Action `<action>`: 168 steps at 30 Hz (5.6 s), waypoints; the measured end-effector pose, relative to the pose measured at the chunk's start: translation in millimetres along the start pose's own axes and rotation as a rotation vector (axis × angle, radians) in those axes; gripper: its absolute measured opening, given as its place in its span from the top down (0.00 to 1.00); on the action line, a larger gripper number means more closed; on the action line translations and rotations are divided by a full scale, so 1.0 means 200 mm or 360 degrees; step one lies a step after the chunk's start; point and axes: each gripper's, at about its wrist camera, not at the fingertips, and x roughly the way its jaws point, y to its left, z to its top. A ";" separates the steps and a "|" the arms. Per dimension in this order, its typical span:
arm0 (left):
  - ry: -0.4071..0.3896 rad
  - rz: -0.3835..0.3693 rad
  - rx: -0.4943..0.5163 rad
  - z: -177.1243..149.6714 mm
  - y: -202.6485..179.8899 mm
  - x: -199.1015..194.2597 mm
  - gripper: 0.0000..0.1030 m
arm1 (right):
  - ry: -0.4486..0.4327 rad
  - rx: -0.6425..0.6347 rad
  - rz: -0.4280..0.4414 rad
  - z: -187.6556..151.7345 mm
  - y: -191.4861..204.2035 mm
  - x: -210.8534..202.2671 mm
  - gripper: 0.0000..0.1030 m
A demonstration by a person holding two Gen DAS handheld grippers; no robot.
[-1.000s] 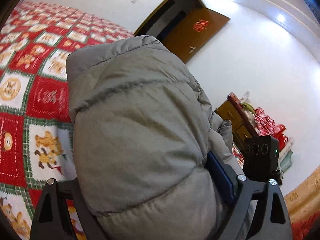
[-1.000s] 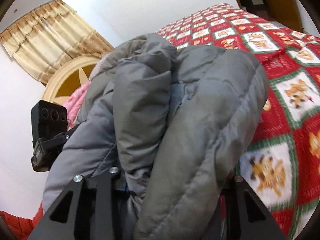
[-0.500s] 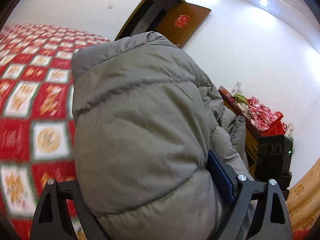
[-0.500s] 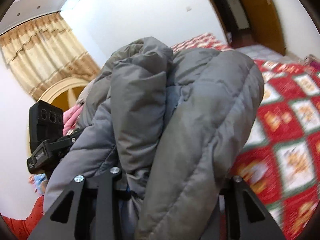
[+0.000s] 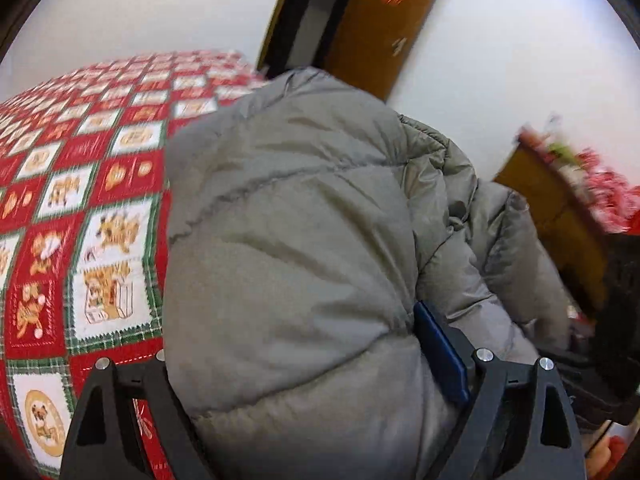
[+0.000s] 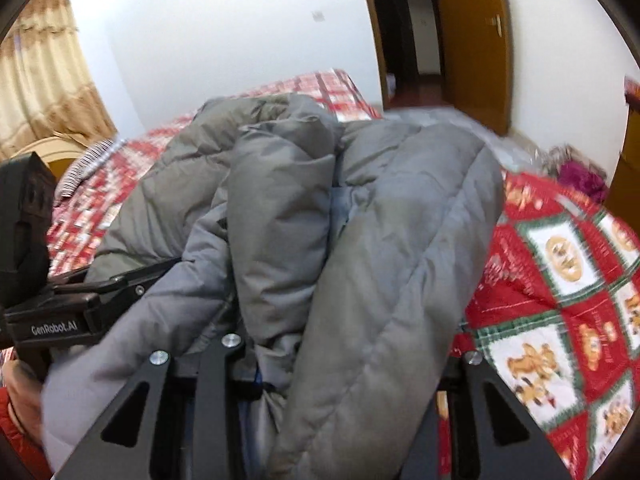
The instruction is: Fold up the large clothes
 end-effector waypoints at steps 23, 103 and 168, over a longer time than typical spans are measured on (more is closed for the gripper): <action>-0.0003 0.0273 0.0095 -0.05 -0.04 0.15 0.08 | -0.0071 0.0036 -0.0069 -0.03 -0.11 -0.17 0.35; -0.0200 0.0730 0.0224 -0.91 -0.48 -1.03 0.01 | -0.0374 0.0197 -0.0389 -0.77 0.44 -1.09 0.05; -0.0652 0.0655 0.0151 -1.04 -0.69 -1.67 0.01 | -0.0887 0.0099 -0.0449 -0.82 0.57 -1.64 0.00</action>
